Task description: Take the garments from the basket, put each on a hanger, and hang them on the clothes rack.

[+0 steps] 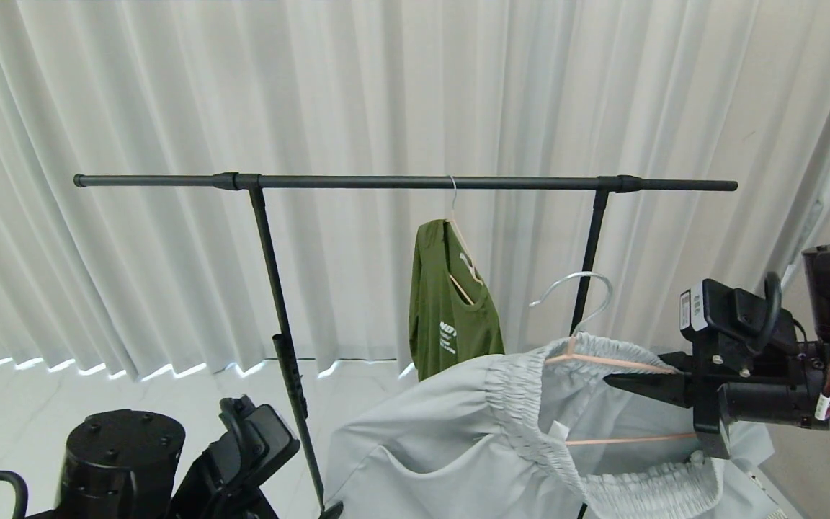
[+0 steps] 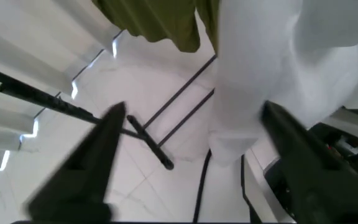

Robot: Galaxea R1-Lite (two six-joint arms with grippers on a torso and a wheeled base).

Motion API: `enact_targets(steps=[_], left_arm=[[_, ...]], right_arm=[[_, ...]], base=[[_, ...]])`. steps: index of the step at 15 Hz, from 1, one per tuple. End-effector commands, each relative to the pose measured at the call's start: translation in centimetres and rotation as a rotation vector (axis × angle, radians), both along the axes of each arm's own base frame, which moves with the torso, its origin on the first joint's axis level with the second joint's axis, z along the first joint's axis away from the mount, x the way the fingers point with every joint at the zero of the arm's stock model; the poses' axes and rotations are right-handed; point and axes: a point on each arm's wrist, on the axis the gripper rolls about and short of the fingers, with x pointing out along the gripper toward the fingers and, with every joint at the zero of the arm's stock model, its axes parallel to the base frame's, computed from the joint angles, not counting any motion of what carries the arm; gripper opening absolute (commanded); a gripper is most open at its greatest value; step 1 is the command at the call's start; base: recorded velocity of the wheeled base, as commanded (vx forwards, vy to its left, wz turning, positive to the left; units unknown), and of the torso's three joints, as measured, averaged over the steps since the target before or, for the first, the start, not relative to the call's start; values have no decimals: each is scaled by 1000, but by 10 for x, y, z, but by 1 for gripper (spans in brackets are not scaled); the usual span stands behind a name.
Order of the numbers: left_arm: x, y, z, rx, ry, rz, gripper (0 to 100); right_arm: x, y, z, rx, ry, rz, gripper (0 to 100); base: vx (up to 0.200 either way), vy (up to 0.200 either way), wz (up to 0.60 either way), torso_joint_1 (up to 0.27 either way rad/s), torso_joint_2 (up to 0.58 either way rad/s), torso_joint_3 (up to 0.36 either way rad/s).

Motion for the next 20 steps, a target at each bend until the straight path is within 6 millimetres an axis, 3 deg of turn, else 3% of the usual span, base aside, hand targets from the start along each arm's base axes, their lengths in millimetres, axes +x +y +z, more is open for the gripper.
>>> enact_targets(steps=[1, 6, 11, 17, 18, 20], left_arm=[[7, -3, -7, 11, 42, -9, 0], [10, 6, -9, 12, 51, 42, 0], [25, 37, -15, 25, 78, 229, 0], [24, 37, -12, 24, 56, 224, 0], [25, 36, -11, 18, 47, 222, 100], [26, 35, -7, -3, 4, 218, 100]], right_arm=[[-4, -1, 3, 7, -13, 3, 0], [-4, -1, 3, 9, -10, 1, 0], [-4, -2, 4, 10, -11, -2, 0], [-3, -2, 6, 22, 1, -25, 0], [-3, -3, 7, 27, 1, -32, 0], [-1, -5, 8, 22, -1, -68, 0]], base=[[0, 0, 0, 0, 0, 0], [0, 0, 0, 0, 0, 0], [0, 0, 0, 0, 0, 0], [0, 0, 0, 0, 0, 0], [0, 0, 0, 0, 0, 0], [0, 0, 0, 0, 0, 0]])
